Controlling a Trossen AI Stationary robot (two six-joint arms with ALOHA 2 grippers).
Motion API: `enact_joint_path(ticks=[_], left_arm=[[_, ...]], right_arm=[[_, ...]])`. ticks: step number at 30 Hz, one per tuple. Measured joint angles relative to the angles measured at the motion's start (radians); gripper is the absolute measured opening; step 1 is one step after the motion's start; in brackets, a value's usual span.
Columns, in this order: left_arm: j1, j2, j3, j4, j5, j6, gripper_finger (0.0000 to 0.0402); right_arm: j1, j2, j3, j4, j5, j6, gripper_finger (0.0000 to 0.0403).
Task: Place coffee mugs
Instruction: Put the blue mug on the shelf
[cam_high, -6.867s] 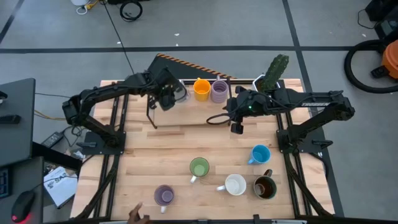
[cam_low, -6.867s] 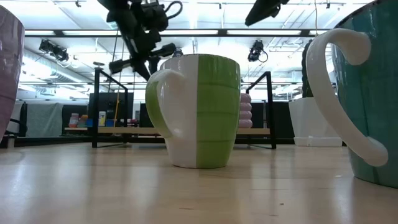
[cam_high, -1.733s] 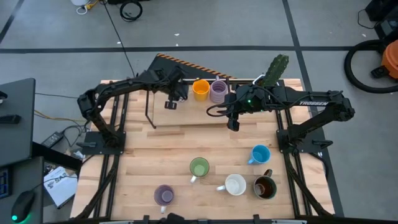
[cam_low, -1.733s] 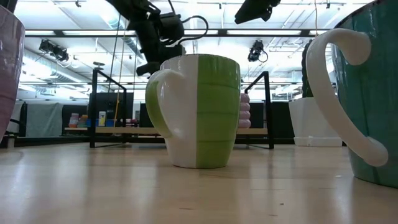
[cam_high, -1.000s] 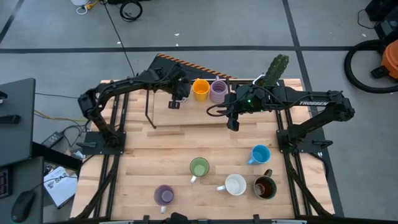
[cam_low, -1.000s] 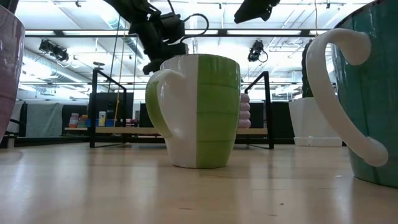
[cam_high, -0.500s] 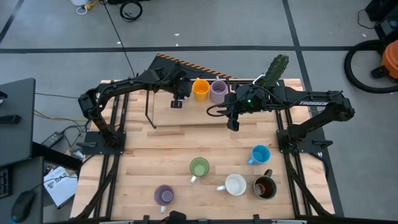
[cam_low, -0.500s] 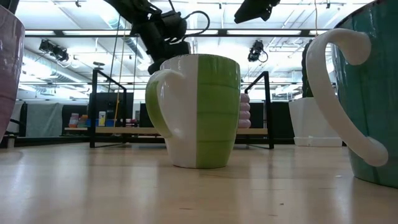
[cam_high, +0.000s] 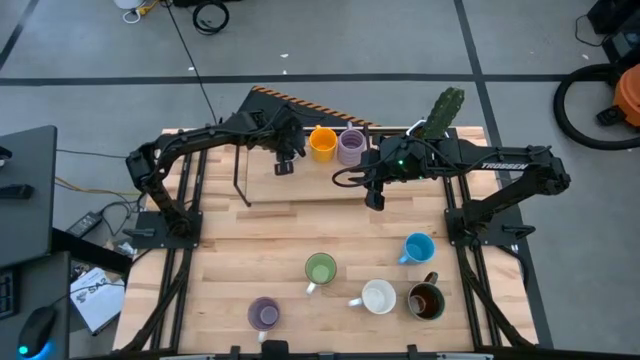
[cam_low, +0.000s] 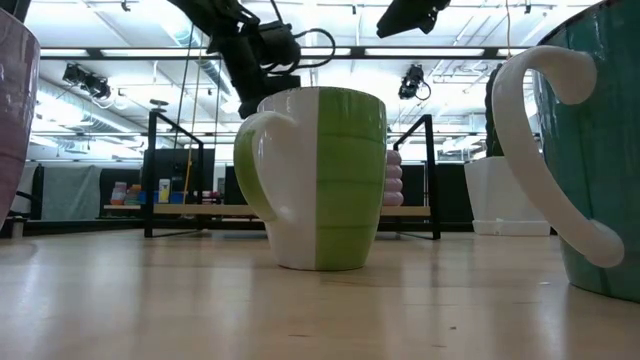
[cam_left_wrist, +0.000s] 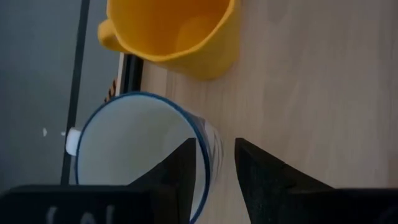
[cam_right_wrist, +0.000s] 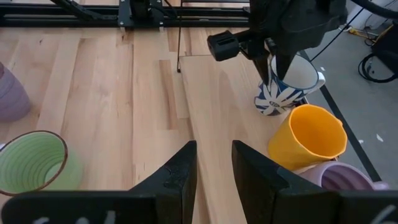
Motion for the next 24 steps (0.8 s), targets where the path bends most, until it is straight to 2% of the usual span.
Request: enact_joint_path(ticks=[16, 24], left_arm=[[0.006, 0.064, 0.0, 0.022, 0.0, 0.108, 0.0115], [0.007, 0.064, 0.0, 0.039, 0.082, 0.235, 0.0073]], right_arm=[[0.0, 0.0, 0.0, 0.015, 0.0, -0.009, 0.0107], [0.0, 0.0, 0.0, 0.014, 0.0, -0.01, 0.0107]])
